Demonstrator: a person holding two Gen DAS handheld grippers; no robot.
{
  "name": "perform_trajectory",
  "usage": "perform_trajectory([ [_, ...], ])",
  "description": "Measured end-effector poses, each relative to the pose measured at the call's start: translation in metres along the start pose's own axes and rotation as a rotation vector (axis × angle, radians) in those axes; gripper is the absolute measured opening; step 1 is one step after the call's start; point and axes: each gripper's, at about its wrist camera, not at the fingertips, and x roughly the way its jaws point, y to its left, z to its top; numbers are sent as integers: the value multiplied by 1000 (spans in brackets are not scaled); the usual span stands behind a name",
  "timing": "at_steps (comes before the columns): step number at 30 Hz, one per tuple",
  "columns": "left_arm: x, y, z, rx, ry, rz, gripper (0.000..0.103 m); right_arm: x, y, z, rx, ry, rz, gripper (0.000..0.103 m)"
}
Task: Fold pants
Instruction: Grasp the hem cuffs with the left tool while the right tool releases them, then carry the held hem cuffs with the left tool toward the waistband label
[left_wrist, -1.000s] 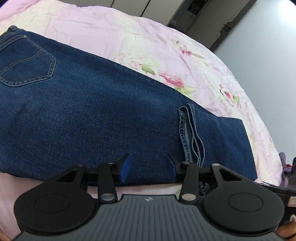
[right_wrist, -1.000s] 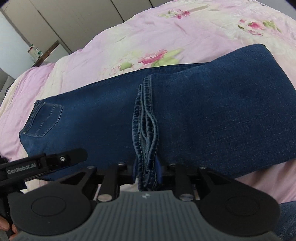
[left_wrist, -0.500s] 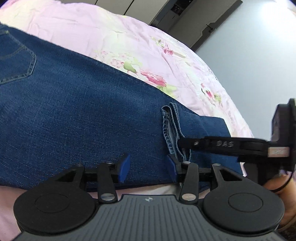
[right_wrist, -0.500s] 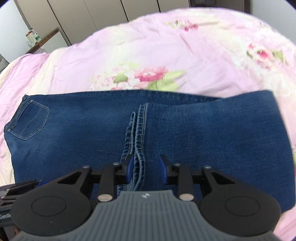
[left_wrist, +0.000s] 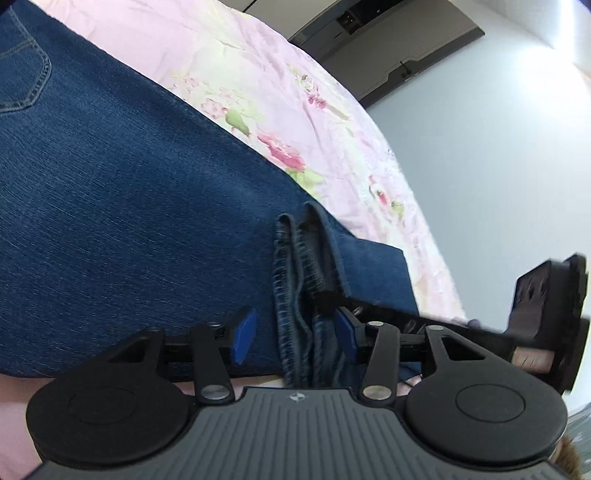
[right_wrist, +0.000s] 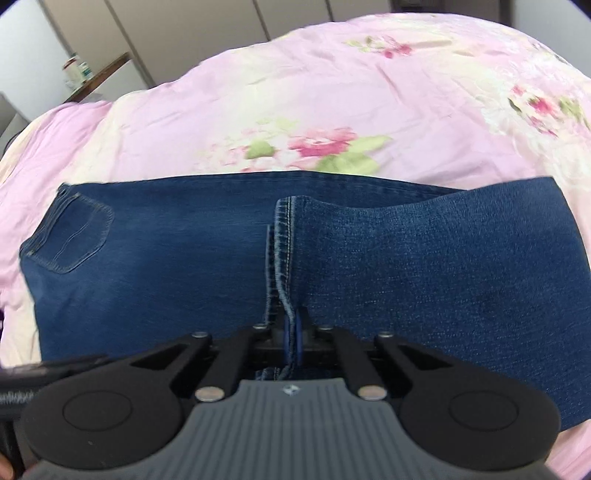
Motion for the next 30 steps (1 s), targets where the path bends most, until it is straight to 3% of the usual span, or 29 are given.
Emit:
perform_trajectory([
  [5,2,4,-2,-11,3,33,67,25,4,-11,-25,56,-43,0],
  [9,3,7,1,-57,21,17,72,17,5,-9,-32,72,9,19],
  [10,3,5,1,-58,20,15,77,11,4,-10,-27,71,25,20],
  [13,10,0,5,-66,24,14,88,-14,1,-11,-32,38,24,28],
  [18,47,-11,7,-65,82,55,88,-53,-18,-14,-6,-40,-56,36],
  [22,73,-26,5,-14,84,98,88,-67,-41,-18,61,-74,-69,42],
  [27,98,-45,-1,120,90,200,75,-72,-63,-23,128,-84,-52,45],
  [28,97,-49,-5,149,82,230,65,-72,-66,-24,137,-83,-47,45],
  [29,99,-53,-7,174,69,269,45,-70,-67,-24,145,-83,-40,45],
  [30,98,-54,-9,184,54,300,36,-69,-69,-25,149,-82,-35,45],
])
